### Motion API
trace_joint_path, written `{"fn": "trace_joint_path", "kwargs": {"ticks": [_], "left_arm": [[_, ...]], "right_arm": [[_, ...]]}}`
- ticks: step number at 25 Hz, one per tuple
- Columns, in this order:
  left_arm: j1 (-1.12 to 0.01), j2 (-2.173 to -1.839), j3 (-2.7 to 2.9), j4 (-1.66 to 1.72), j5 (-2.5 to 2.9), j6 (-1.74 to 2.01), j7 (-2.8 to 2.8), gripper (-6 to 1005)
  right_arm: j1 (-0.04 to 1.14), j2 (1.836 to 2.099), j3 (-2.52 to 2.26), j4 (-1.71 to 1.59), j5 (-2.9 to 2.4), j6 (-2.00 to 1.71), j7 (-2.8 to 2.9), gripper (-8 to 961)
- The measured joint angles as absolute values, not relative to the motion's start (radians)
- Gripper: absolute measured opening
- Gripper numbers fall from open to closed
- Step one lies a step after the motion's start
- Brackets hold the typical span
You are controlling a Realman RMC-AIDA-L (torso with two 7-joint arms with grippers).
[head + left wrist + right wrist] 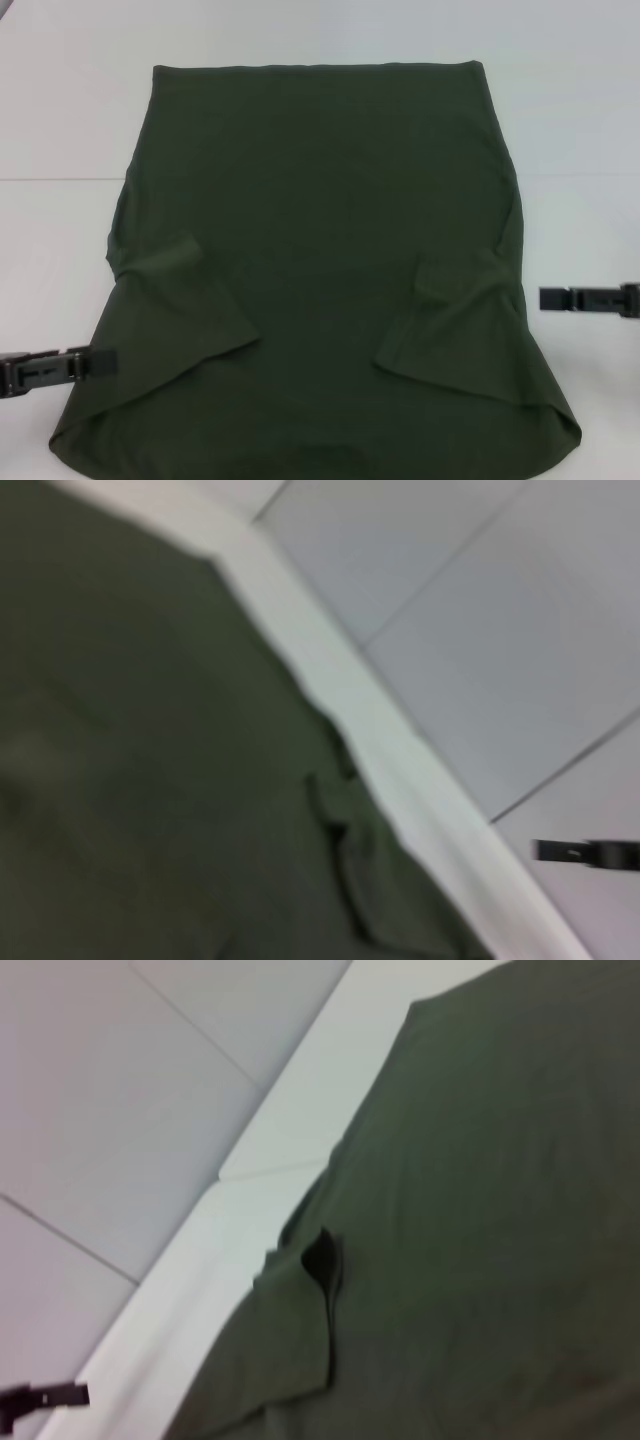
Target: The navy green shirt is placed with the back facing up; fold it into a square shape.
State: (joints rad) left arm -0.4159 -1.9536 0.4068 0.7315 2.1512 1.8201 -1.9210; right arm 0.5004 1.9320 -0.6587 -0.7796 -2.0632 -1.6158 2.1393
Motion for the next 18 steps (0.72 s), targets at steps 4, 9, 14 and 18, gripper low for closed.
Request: {"fn": "trace_joint_path", "kwargs": {"ticks": [4,9,14,18], "left_arm": [[-0.435,-1.933,0.406,0.763,2.276,1.792,-2.124,936],[-0.476,-1.92,0.409,0.786,2.439,1.769,-2.31,936],[-0.495,-1.906,0.401,0.787,2.509,1.734,-2.429,936],[-0.503,-1.909,0.414,0.787,2.525,1.715,-2.464,936]], "right_arm": [[0.466,1.932,-0.657,-0.779,-2.074,-1.628,2.089,915],[0.46,1.941,-0.654,-0.777,-2.112,-1.629,2.064,915],[0.467,1.941,-0.658,-0.777,-2.131,-1.627,2.06,914],[0.469,1.941,-0.658,-0.777,-2.139,-1.624,2.058,914]]}}
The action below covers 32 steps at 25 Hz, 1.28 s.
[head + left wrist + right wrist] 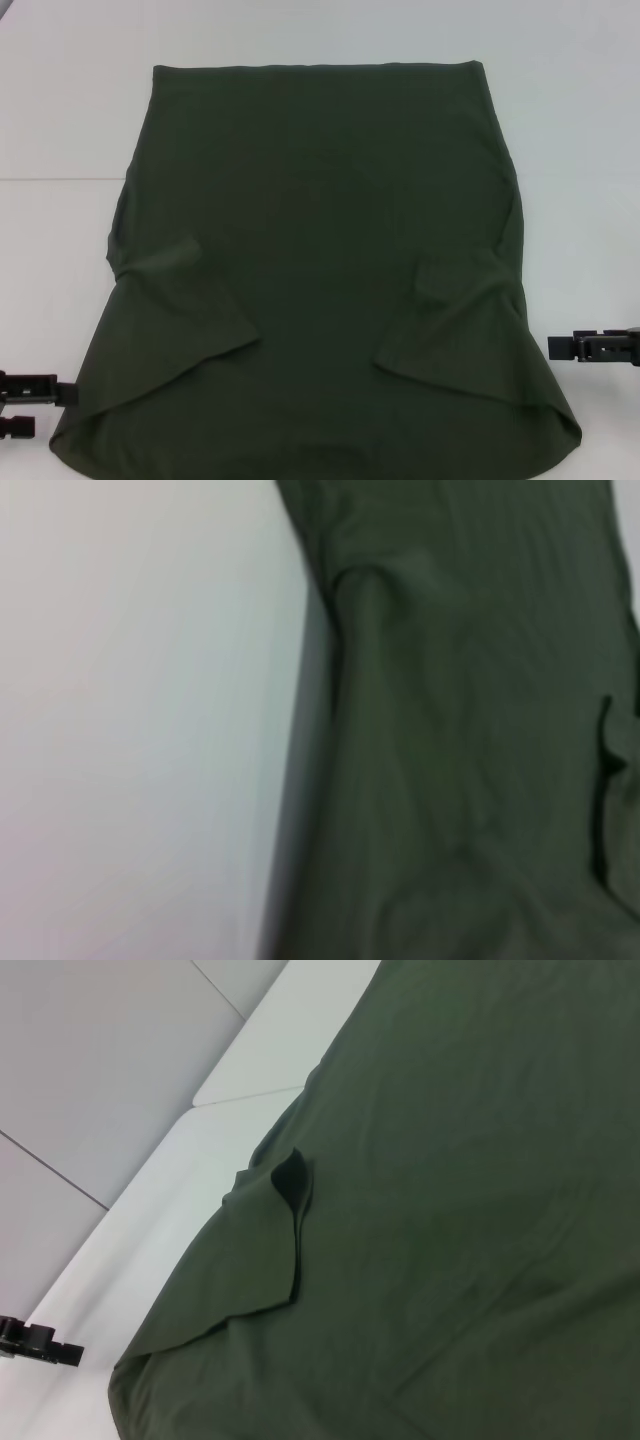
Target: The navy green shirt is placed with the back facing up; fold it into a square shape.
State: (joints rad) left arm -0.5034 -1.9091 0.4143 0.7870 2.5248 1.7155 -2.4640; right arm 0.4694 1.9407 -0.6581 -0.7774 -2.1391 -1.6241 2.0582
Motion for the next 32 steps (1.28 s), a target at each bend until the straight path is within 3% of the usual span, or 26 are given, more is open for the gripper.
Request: {"fn": "trace_joint_path", "kwargs": {"ticks": [19,32], "left_arm": [[-0.564,-1.93,0.515,0.793,2.643,1.627,-2.55,937],[-0.568,-1.935,0.523,0.792,2.64,1.626,-2.545,937]], "right_arm": [[0.466,1.938,-0.658,-0.778,-2.178,-1.625,2.049,913],[0.484,1.968,-0.686,-0.804,-2.244,-1.781,1.652,913]]}}
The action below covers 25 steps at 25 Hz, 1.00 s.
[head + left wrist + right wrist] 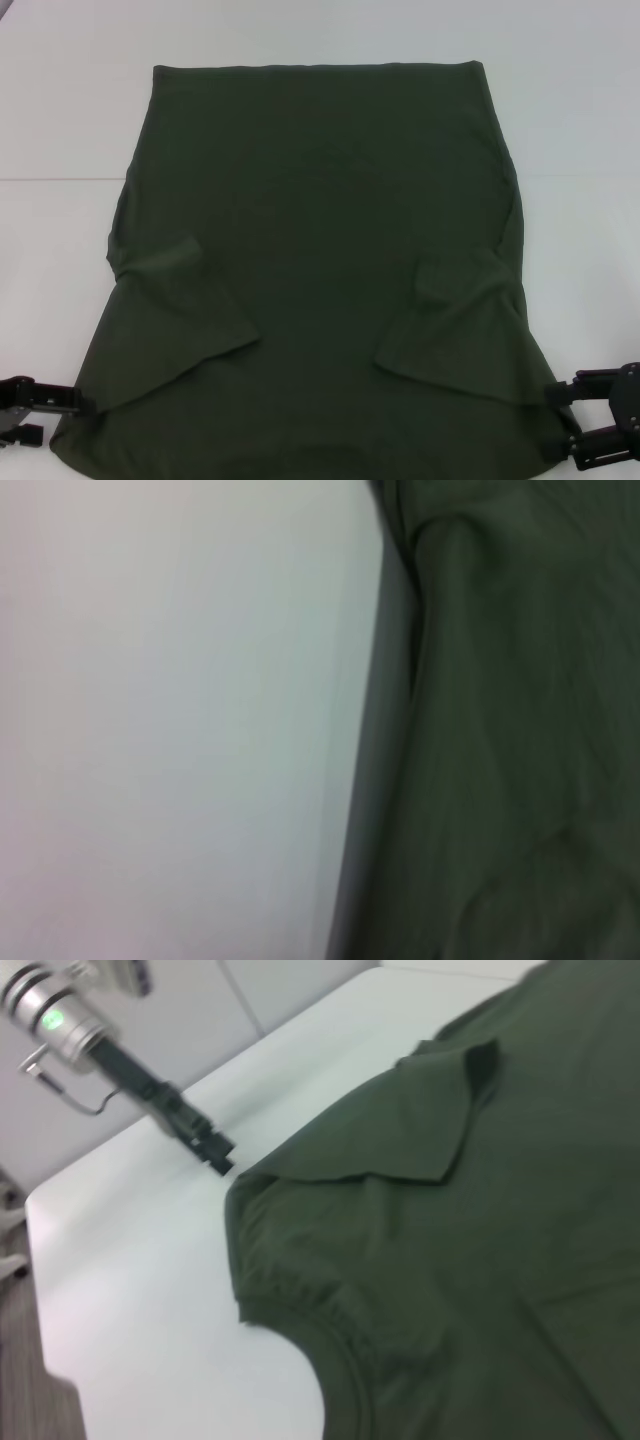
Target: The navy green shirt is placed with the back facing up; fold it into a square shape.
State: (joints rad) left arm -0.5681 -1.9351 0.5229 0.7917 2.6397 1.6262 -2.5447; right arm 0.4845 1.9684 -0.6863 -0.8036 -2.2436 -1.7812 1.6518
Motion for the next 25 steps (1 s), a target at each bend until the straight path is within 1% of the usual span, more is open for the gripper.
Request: {"fn": "trace_joint_path", "kwargs": {"ticks": [8,25], "left_arm": [[-0.571,-1.949,0.544,0.796,2.644,1.612,-2.538,937],[-0.563,-1.952,0.575,0.792,2.646,1.576,-2.537,937]], "right_arm": [[0.491,1.978,-0.725,-0.805,-2.247,-1.771,1.635,912],[0.492,1.98,-0.716,-0.8,-2.245,-1.772,1.632,911]]}}
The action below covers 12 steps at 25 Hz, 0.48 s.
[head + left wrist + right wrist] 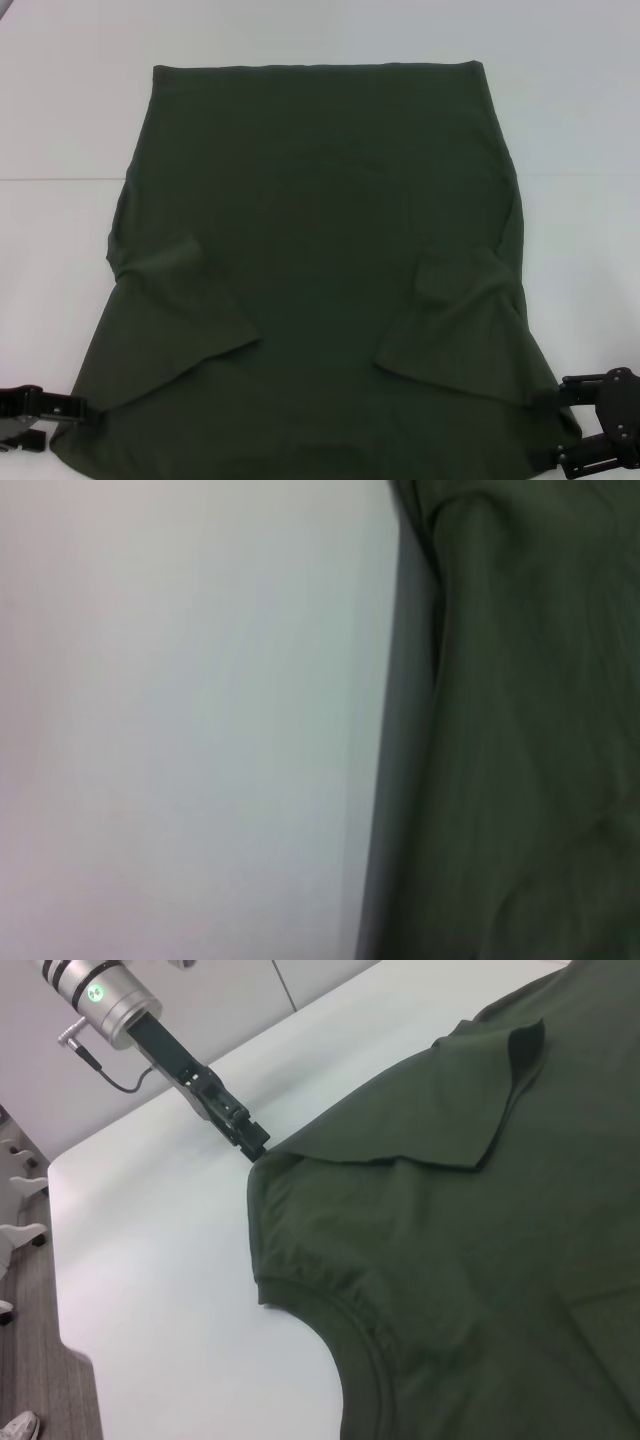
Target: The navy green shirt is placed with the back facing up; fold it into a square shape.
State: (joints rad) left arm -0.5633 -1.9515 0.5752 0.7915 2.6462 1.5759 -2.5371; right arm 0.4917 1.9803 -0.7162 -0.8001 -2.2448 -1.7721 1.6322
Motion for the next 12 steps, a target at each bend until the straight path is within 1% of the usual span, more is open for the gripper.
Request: {"fn": "trace_joint_path", "kwargs": {"ticks": [12], "left_arm": [[-0.569,-1.955,0.575,0.787,2.642,1.575,-2.537,937]], "right_arm": [[0.491,1.98,-0.716,-0.797,-2.245,-1.773,1.634,911]]}}
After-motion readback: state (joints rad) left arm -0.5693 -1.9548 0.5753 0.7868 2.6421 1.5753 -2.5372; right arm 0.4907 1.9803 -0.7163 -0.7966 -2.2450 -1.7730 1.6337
